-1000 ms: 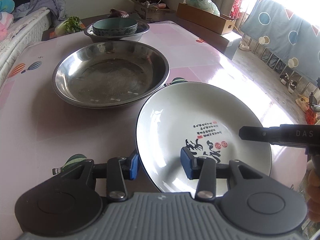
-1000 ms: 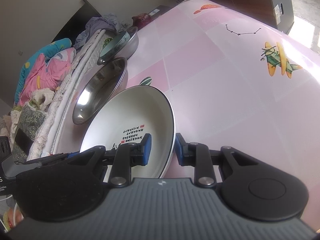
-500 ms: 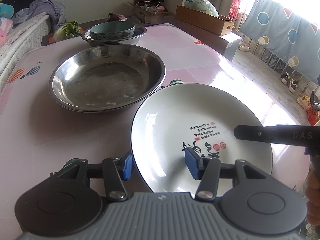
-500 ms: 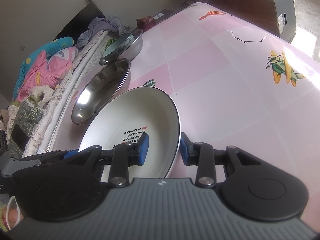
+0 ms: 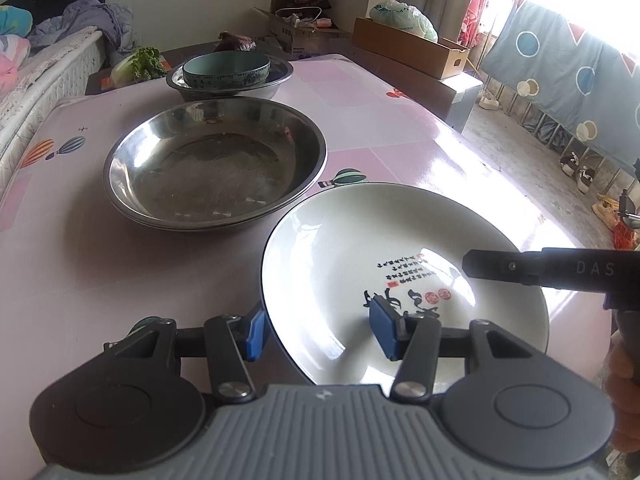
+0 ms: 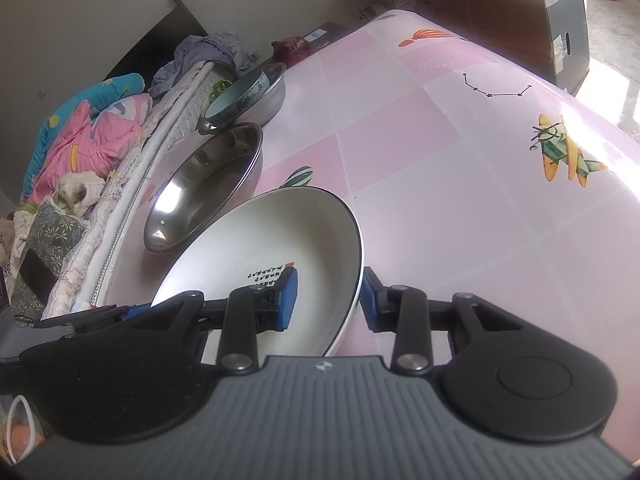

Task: Organize plates and bowls
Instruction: 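Carry the white plate with both grippers over the stacked stainless plates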

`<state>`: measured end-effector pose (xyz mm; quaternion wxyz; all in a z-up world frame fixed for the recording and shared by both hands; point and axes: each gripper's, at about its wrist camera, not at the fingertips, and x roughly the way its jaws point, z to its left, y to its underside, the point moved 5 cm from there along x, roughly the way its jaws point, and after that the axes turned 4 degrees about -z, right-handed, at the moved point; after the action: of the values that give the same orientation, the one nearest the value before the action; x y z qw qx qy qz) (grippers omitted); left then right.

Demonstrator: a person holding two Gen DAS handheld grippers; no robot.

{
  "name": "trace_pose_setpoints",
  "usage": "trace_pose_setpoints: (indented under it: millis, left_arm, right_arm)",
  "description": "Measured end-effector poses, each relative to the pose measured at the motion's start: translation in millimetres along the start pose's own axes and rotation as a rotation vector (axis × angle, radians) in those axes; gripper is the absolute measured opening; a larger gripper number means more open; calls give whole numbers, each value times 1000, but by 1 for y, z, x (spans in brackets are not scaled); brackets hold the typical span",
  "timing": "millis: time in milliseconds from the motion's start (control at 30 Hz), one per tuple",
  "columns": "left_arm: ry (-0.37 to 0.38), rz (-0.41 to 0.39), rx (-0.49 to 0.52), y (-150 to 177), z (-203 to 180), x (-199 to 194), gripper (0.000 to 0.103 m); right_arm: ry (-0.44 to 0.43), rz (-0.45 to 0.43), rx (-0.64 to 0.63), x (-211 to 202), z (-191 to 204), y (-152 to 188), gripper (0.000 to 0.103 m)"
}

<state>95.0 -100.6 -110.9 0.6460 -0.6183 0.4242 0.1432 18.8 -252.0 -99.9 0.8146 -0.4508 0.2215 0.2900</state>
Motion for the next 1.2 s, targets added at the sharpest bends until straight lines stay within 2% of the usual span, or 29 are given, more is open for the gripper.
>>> trace_pose_setpoints:
  millis: [433,700,933,1200]
  left_arm:
    - [9,-51,-17,-9,-3,-18,53]
    - [-10,-114,-56,-25,16,-36,53]
    - [-50,-148,-96,-47,46,-39,53]
    - [-109,-139,-144,-76,88,-17,53]
  right_arm:
    - [-11,-49,-17,-20,12,-12,34]
    - [-47,-79,-61,-20,40,-35,34]
    - [-92,-83,-92,6,69,-66,34]
    - [-129,-38,-102,66,96,-101,33]
